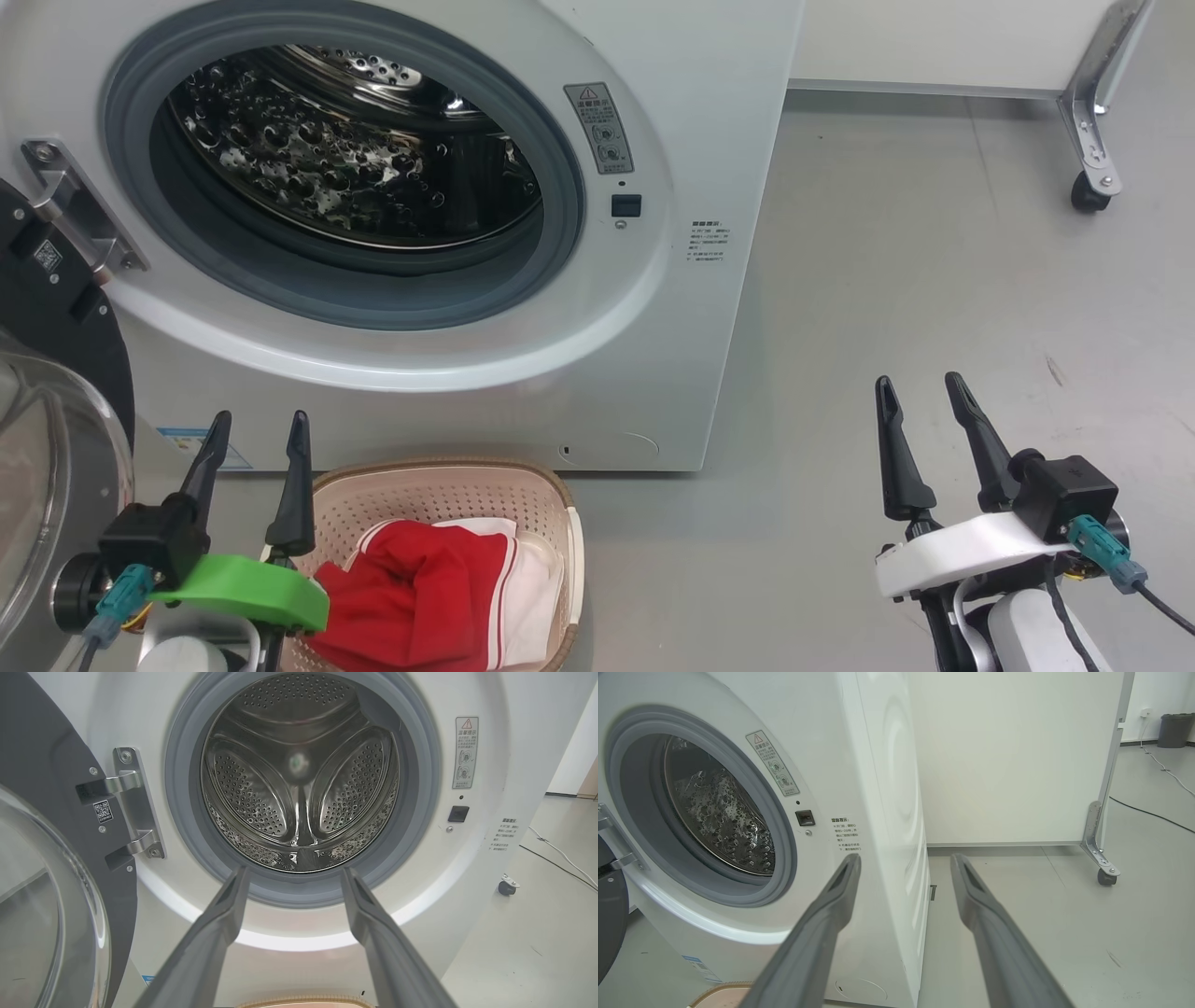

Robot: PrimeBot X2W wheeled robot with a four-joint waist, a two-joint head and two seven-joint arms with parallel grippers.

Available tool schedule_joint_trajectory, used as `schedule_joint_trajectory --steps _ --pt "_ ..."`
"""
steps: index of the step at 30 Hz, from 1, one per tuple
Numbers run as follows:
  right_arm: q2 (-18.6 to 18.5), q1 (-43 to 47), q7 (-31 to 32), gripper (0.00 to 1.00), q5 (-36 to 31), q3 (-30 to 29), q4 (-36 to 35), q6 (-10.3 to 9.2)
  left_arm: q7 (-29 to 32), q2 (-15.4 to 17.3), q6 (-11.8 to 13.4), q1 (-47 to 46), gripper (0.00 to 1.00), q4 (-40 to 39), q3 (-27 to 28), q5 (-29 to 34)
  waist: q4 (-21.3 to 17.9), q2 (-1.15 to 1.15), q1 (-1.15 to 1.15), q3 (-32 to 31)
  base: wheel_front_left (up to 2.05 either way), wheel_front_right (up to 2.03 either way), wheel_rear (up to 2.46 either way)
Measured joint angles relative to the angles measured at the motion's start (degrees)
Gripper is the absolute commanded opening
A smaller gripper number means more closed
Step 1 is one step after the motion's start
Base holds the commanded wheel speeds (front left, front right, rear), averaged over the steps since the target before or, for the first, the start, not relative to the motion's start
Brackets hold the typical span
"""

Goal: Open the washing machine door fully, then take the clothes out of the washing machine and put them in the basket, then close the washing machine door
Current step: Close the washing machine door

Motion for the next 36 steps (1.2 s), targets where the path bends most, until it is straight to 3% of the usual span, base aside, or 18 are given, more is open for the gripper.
schedule_joint_trajectory --steps 36 --pt "0.00 0.00 0.00 1.00 0.01 1.07 0.03 0.01 0.00 -0.01 -0.51 1.78 1.00 -1.96 -0.49 0.02 -0.24 0.00 0.00 -0.14 -0.03 0.03 0.00"
